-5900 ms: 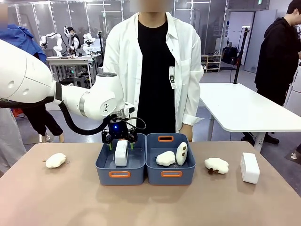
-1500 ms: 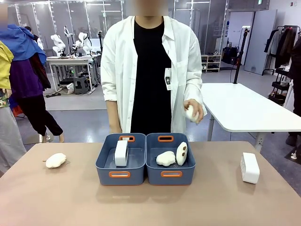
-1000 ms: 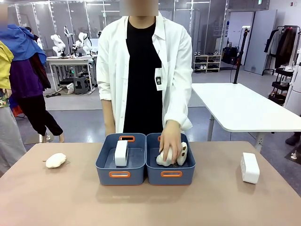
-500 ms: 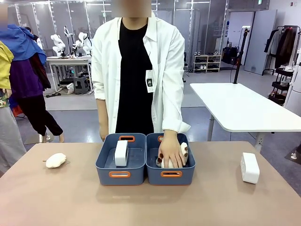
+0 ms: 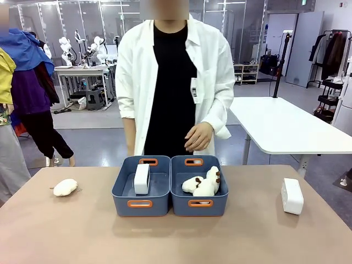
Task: Sort the digital clocks into the basket.
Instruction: Pick up the Digital clock from the table and place it into the empty Plastic storage basket.
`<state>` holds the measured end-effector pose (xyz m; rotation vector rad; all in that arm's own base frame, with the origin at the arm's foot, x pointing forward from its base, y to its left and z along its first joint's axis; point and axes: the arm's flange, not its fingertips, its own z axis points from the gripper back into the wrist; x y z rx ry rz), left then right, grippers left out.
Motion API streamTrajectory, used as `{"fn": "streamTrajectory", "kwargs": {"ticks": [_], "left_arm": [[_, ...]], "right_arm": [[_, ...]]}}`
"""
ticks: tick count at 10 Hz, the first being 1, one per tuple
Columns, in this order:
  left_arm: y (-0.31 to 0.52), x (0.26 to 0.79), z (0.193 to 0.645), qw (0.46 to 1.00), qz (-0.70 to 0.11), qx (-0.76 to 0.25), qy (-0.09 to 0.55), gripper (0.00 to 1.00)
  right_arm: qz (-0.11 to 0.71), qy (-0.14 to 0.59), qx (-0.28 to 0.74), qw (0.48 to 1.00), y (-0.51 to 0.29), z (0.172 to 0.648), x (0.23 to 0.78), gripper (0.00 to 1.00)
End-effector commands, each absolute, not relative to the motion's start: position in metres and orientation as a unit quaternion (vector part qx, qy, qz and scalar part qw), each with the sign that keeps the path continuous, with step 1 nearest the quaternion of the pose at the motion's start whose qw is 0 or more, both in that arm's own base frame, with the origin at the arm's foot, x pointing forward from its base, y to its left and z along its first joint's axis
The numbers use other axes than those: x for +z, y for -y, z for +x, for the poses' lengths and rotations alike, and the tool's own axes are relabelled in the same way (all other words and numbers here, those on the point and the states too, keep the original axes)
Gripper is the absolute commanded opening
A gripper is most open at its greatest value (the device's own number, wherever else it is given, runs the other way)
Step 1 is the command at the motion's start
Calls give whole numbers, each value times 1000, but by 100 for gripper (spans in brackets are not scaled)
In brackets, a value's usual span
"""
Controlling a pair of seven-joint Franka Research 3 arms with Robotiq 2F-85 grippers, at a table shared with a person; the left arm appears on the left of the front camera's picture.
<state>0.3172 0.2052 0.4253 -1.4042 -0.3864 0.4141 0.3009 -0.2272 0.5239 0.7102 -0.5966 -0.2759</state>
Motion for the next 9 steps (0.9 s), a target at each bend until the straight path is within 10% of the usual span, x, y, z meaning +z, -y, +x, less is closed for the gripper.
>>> {"fn": "streamTrajectory", "kwargs": {"ticks": [1, 5, 9], "left_arm": [[-205, 429, 312, 722, -643, 185, 176, 100], [-205, 429, 312, 722, -643, 185, 176, 100], [-205, 429, 312, 722, -643, 185, 176, 100]], "right_arm": [[246, 181, -98, 947, 153, 329, 526, 100], [157, 96, -51, 982, 88, 362, 489, 100], [111, 161, -46, 980, 52, 374, 434, 100]]}}
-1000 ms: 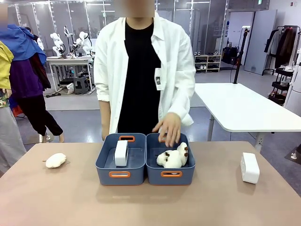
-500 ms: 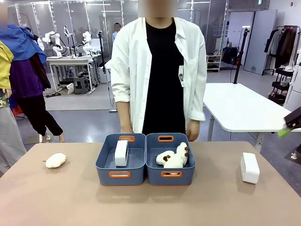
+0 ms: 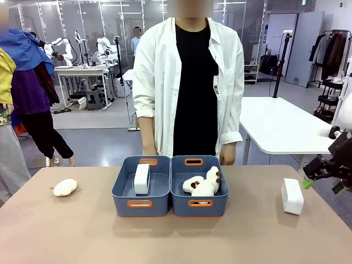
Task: Sort the digital clocks into the basket.
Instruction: Pick up the Digital clock from the table and place it into the empty Plastic storage basket.
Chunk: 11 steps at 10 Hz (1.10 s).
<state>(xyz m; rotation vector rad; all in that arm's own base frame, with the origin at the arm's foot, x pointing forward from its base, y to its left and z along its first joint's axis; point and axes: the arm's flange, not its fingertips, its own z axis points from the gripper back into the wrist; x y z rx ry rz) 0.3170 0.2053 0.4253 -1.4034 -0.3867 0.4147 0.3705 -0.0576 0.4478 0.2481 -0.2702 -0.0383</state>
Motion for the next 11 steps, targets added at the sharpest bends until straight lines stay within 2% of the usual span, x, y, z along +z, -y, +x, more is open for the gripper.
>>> {"fn": "streamTrajectory", "kwargs": {"ticks": [1, 5, 7, 8, 11], "left_arm": [[-205, 429, 312, 722, -643, 185, 176, 100], [-205, 429, 312, 722, -643, 185, 176, 100], [-205, 429, 312, 722, -643, 185, 176, 100], [-205, 429, 312, 722, -643, 185, 176, 100], [-205, 429, 312, 722, -643, 185, 176, 100]], "right_arm": [[125, 153, -53, 979, 49, 376, 432, 100], [123, 154, -32, 980, 56, 381, 441, 100], [90, 158, -46, 982, 53, 390, 437, 100], [63, 138, -78, 985, 41, 414, 418, 100], [58, 108, -133, 983, 29, 449, 386, 100]]}}
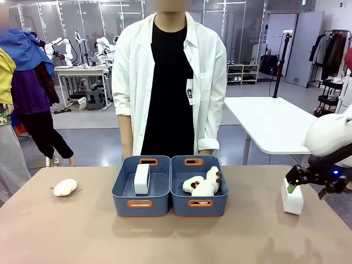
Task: Sort the digital clocks into the basket.
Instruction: Pick up the Digital clock from the table and place it into the empty Plastic storage basket.
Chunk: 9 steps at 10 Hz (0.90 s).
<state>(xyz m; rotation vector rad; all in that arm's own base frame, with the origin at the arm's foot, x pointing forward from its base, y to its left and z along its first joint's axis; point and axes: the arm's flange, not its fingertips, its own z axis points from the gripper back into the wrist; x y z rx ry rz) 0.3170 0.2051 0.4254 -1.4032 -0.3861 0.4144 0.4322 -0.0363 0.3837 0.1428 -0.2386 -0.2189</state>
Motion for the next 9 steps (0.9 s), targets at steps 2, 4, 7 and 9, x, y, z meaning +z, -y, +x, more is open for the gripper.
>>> {"fn": "streamTrajectory", "kwargs": {"ticks": [2, 4, 7, 9], "left_arm": [[-205, 429, 312, 722, -643, 185, 176, 100], [-205, 429, 312, 722, -643, 185, 176, 100], [-205, 429, 312, 722, -643, 185, 176, 100], [-205, 429, 312, 722, -643, 185, 176, 100]], "right_arm": [[16, 108, -159, 981, 24, 469, 370, 100], [27, 113, -174, 978, 22, 487, 361, 100], [24, 119, -190, 974, 13, 516, 337, 100], [8, 118, -210, 970, 11, 522, 326, 100]]}}
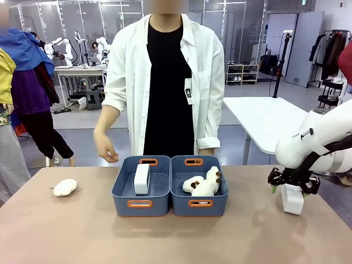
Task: Sort the digital clocks into the basket.
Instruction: Pick up the Digital clock from the table and place it into the empty Plastic storage basket.
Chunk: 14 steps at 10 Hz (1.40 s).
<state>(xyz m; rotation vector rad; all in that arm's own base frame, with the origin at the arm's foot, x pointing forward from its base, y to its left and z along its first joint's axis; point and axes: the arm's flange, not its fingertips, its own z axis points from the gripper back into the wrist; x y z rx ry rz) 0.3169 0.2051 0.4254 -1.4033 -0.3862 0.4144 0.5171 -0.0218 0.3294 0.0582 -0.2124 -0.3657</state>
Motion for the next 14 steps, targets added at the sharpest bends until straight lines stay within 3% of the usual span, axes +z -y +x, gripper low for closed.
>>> {"fn": "streamTrajectory", "kwargs": {"ticks": [1, 2, 3, 4, 5, 6, 7, 8, 9, 10, 11, 12, 14], "left_arm": [[-205, 429, 312, 722, -643, 185, 176, 100], [-205, 429, 312, 722, -643, 185, 176, 100], [-205, 429, 312, 722, -643, 185, 176, 100], [-205, 429, 312, 722, -643, 185, 176, 100], [-205, 429, 312, 722, -643, 185, 176, 100], [-205, 429, 312, 722, -643, 185, 176, 100], [-205, 429, 312, 722, -643, 185, 176, 100], [-205, 429, 312, 722, -643, 185, 176, 100], [-205, 429, 312, 722, -643, 185, 176, 100], [-205, 429, 312, 722, -643, 185, 176, 100], [-205, 429, 312, 722, -643, 185, 176, 100], [-205, 429, 312, 722, -643, 185, 176, 100], [-205, 429, 312, 722, -643, 185, 176, 100]], "right_arm": [[4, 125, -215, 969, 13, 522, 324, 100], [3, 119, -213, 970, 15, 520, 323, 80], [1, 117, -214, 970, 16, 518, 325, 80], [-3, 111, -213, 971, 17, 515, 325, 60], [-9, 109, -211, 971, 16, 514, 325, 74], [-9, 108, -211, 972, 17, 512, 327, 40], [-10, 106, -212, 971, 19, 512, 330, 54], [-11, 106, -214, 971, 23, 511, 335, 20], [-7, 103, -214, 971, 26, 509, 341, 34], [-6, 103, -215, 971, 30, 508, 347, 0], [-4, 97, -213, 972, 34, 508, 349, 14], [28, 91, -200, 975, 41, 502, 366, 0], [77, 86, -86, 990, 51, 478, 459, 0]]}}
